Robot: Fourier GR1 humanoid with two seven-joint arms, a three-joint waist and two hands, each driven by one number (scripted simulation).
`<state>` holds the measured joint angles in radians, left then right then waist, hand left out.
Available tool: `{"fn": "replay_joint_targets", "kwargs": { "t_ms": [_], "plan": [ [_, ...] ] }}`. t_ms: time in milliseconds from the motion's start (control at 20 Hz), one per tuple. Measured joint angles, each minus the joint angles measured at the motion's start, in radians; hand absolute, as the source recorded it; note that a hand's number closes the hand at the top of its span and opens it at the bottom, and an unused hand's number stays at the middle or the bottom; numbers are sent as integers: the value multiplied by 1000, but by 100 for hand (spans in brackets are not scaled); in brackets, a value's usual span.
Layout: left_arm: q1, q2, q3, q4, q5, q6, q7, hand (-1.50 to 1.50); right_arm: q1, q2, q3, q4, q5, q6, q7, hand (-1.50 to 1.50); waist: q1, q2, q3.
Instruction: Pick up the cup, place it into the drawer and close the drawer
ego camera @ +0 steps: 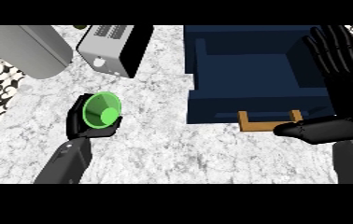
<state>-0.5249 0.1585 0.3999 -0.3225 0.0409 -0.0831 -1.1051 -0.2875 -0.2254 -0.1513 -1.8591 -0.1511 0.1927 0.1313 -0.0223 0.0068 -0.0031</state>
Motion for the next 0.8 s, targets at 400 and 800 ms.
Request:
{"fn": "replay_joint_targets", "kwargs": {
  "t_ms": [400, 800],
  "plan": [
    [-126, -61, -80, -149, -8, -50, 96, 150, 33, -7, -9, 10, 7, 12, -19, -150, 20, -10, 3],
    [-276, -131, -182, -375, 12, -11, 357, 150, 24, 0, -6, 33, 36, -3, -34, -150, 30, -15, 4]
  ]
}}
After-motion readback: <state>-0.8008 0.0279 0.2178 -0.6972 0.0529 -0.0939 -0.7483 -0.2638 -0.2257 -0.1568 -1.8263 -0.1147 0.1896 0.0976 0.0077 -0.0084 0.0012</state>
